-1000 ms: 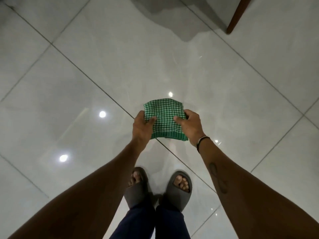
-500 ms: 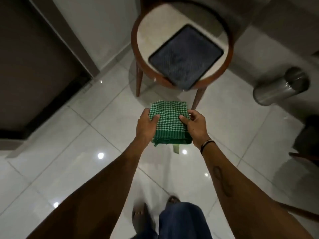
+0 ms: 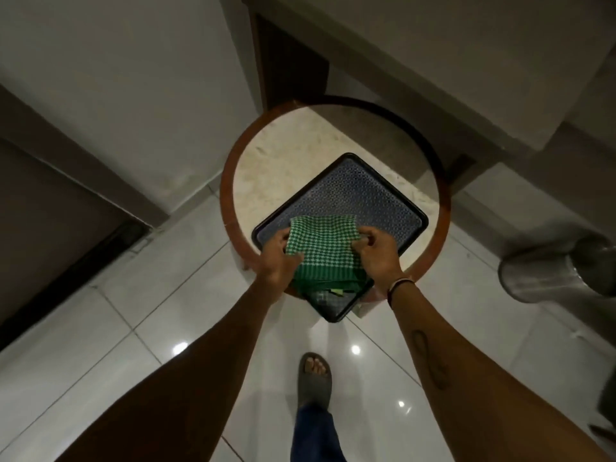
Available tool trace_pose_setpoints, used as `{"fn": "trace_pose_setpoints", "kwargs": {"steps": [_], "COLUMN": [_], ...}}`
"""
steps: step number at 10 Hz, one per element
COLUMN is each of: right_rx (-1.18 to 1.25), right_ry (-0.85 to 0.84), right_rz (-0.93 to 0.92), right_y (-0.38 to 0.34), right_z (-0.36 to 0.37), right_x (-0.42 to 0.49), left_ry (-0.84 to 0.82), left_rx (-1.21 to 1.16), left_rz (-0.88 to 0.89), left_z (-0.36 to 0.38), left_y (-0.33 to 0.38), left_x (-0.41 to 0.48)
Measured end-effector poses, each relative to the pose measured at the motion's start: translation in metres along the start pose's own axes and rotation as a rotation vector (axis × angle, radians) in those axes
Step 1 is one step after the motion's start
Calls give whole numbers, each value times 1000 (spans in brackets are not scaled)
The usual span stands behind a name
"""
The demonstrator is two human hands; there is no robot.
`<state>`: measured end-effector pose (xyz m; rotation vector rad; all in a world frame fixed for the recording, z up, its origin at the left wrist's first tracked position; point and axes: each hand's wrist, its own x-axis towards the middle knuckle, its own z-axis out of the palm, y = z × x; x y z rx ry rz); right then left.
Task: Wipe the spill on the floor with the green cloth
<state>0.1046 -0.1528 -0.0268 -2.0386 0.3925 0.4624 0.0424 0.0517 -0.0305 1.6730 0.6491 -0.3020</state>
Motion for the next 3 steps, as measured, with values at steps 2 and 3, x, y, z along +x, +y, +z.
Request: {"fn": "trace_pose_setpoints", "kwargs": {"steps": [2,3], "right_rx": [-223,-361], "right_ry": [-118,-13], "right_rz": [-27,-128], "right_y": [4,-14], "right_z": [-10,-13], "right_x": [32,29], "left_ry": [155,222], "left_rx": [509,711], "left_rz": [311,444], "left_z": [6,1], "left_y": [14,27], "left_x": [25,22]}}
